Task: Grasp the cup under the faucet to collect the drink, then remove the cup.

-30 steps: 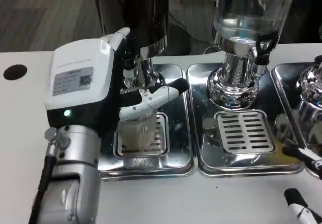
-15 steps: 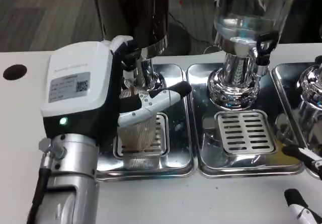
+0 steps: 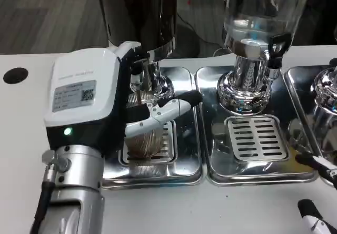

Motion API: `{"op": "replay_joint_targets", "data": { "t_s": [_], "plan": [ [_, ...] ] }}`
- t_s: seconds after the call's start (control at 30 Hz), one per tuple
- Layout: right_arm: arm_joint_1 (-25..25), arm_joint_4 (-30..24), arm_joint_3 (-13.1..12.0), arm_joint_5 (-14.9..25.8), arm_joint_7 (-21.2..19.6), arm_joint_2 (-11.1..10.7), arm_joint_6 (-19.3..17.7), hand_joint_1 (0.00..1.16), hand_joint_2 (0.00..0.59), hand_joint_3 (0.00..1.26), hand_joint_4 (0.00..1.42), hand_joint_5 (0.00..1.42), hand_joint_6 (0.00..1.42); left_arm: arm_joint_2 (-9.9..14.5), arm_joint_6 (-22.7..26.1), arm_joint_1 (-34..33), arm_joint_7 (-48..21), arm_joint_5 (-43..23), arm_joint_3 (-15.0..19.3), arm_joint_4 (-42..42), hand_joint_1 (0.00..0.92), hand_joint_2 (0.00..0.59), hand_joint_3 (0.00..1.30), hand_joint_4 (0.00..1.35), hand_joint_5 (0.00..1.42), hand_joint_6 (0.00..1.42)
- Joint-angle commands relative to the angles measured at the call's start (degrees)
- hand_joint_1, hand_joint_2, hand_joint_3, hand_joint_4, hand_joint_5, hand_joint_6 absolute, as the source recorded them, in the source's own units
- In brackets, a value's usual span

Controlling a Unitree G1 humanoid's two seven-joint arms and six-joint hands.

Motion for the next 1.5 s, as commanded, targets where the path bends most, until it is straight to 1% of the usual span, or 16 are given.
{"op": "replay_joint_targets", "data": {
  "t_s": [0.03, 0.47, 0.77, 1.0, 1.07, 1.23, 1.5],
  "plan": [
    [0.05, 0.22, 0.08, 0.32, 0.36, 0.16, -0.68, 0.59, 0.361, 0.24, 0.14, 0.12, 0.1, -0.03, -1.01, 1.64, -1.7, -0.14, -0.77, 0.98, 0.02, 0.021, 0.36, 0.41, 0.58, 0.89],
    [-0.5, -0.47, -0.07, 0.02, 0.34, -0.06, -0.37, 0.58, 0.369, 0.24, 0.14, 0.13, 0.1, -0.24, -1.33, 1.37, -1.55, -0.07, -0.9, 1.46, 0.032, 0.028, 0.36, 0.41, 0.58, 0.89],
    [-0.77, -2.27, -1.08, -4.1, -0.73, -0.04, -0.73, 0.58, 0.37, 0.24, 0.15, 0.13, 0.07, -0.05, -1.41, 1.8, -1.39, -0.57, -0.49, 1.28, 0.035, 0.029, 0.36, 0.41, 0.58, 0.89],
    [-0.76, -2.15, -0.68, -4.02, -0.66, 0.25, -0.32, 0.57, 0.37, 0.25, 0.15, 0.12, 0.06, 0.03, -1.47, 1.76, -1.17, -0.8, -0.35, 1.21, 0.035, 0.029, 0.36, 0.41, 0.58, 0.89],
    [-0.75, -2.16, -0.64, -3.91, -0.63, 0.26, -0.28, 0.57, 0.37, 0.25, 0.15, 0.12, 0.06, -0.07, -1.47, 1.72, -1.04, -0.95, -0.34, 1.19, 0.036, 0.029, 0.36, 0.38, 0.58, 0.89],
    [-0.8, -2.08, -0.5, -3.67, -0.5, 0.28, -0.05, 0.57, 0.368, 0.25, 0.15, 0.12, 0.06, 0.04, -1.71, 1.73, -0.42, -0.76, -0.33, 0.77, 0.038, 0.032, 0.35, 0.37, 0.58, 0.89],
    [-0.88, -2.16, -0.34, -3.5, -0.45, 0.24, 0.04, 0.57, 0.365, 0.25, 0.15, 0.12, 0.06, -0.03, -1.95, 2.14, -0.43, -1.22, -0.49, 1.15, 0.039, 0.034, 0.36, 0.39, 0.58, 0.89]
  ]
}}
